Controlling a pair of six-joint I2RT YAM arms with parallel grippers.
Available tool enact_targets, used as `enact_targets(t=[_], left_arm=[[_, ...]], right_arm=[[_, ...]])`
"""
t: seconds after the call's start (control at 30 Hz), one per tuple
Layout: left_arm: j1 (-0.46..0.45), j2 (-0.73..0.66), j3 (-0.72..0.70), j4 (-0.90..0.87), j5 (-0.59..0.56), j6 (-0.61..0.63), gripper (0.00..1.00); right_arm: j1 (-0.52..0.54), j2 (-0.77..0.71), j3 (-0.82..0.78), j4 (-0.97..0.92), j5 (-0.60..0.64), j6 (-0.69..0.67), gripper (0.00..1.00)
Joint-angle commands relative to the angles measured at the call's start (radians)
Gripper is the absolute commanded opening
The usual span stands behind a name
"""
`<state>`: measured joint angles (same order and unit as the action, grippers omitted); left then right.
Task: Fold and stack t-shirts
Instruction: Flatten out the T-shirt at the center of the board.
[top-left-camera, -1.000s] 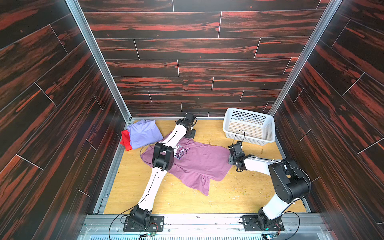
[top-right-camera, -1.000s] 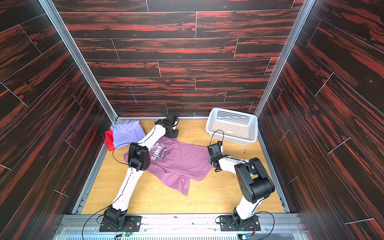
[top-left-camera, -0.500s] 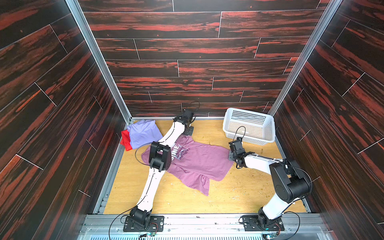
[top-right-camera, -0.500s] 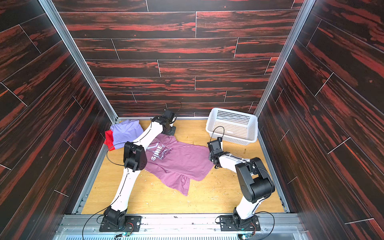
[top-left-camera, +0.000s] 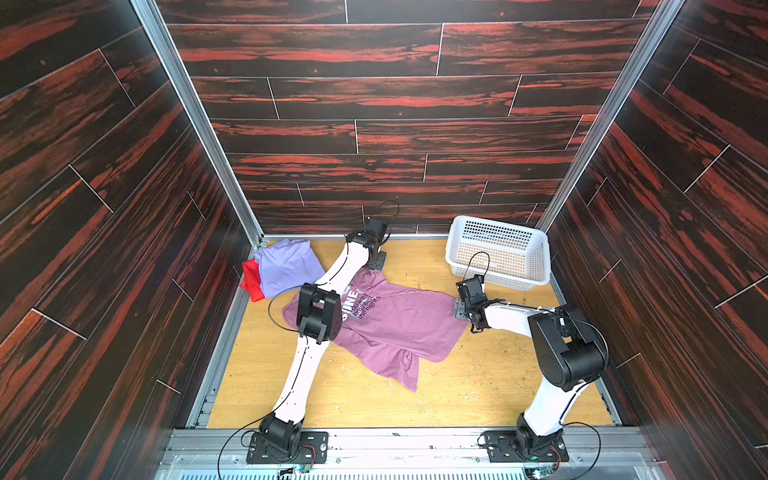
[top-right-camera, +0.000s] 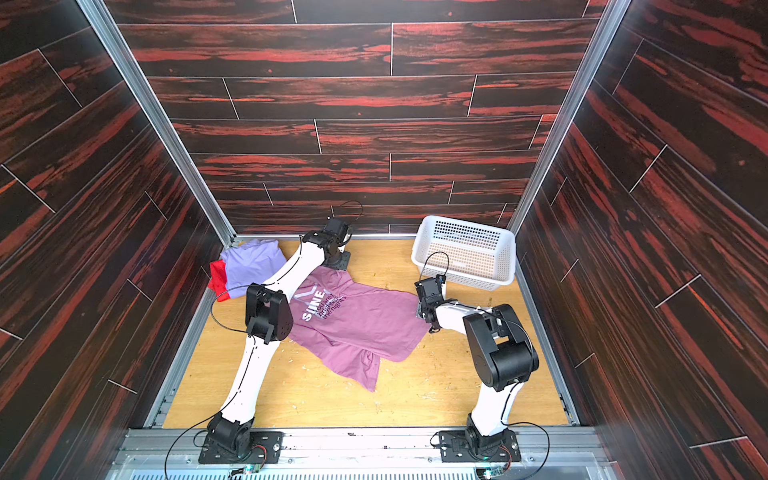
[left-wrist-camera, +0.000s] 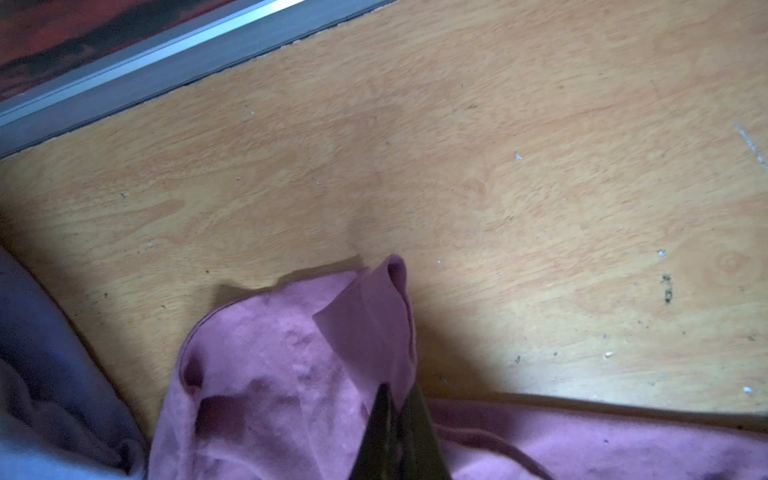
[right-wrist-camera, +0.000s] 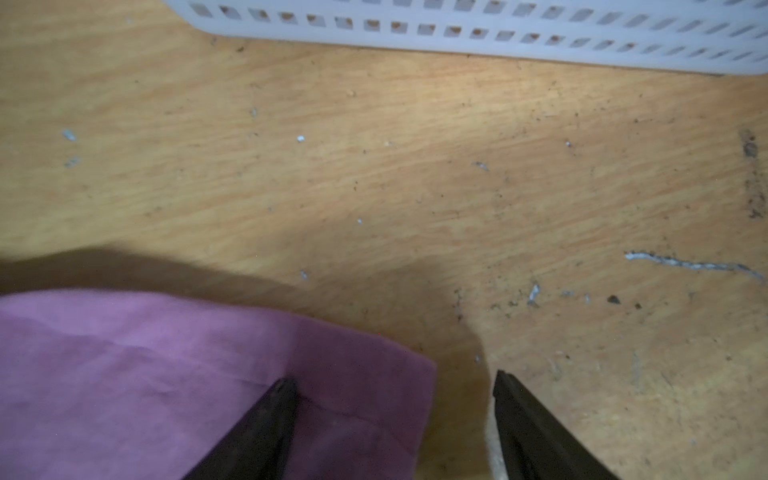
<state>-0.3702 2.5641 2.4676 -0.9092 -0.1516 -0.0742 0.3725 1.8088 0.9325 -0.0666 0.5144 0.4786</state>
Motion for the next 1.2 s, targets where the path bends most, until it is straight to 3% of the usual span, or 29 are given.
enact_targets(t=[0.0, 0.13, 0.27, 0.3, 0.33, 0.47, 0.6, 0.73, 0.87, 0.97, 1.17], left_arm=[[0.005, -0.077, 0.004, -0.029, -0.022, 0.016, 0.00], [0.006, -0.085, 0.010, -0.031, -0.023, 0.018, 0.00], [0.007, -0.101, 0.010, -0.039, -0.056, 0.016, 0.00], [0.007, -0.107, 0.010, -0.043, -0.067, 0.018, 0.00], [0.007, -0.119, 0.010, -0.050, -0.079, 0.019, 0.00], [0.007, -0.191, 0.011, -0.080, -0.147, 0.030, 0.00], [0.007, -0.333, -0.020, -0.091, -0.193, 0.037, 0.00], [0.005, -0.559, -0.141, -0.006, -0.237, 0.039, 0.00], [-0.011, -0.849, -0.362, 0.188, -0.283, 0.066, 0.00], [-0.059, -1.050, -0.474, 0.290, -0.339, 0.105, 0.00], [-0.216, -1.257, -0.474, 0.222, -0.461, 0.180, 0.00]], right_arm=[[-0.006, 0.024, 0.006, -0.020, -0.046, 0.023, 0.77], [-0.009, 0.043, 0.031, -0.028, -0.097, 0.025, 0.66], [-0.009, 0.050, 0.030, -0.001, -0.138, 0.031, 0.14], [-0.008, 0.049, 0.032, -0.001, -0.146, 0.027, 0.05], [-0.009, 0.044, 0.037, -0.003, -0.150, 0.025, 0.02], [-0.009, -0.020, 0.052, -0.008, -0.148, 0.002, 0.00], [0.005, -0.184, 0.066, -0.019, -0.115, -0.049, 0.00], [0.019, -0.391, 0.109, -0.042, -0.071, -0.117, 0.00], [0.035, -0.562, 0.169, -0.077, -0.088, -0.170, 0.00], [0.056, -0.673, 0.199, -0.091, -0.095, -0.214, 0.00], [0.076, -0.867, 0.212, -0.123, -0.156, -0.271, 0.00]])
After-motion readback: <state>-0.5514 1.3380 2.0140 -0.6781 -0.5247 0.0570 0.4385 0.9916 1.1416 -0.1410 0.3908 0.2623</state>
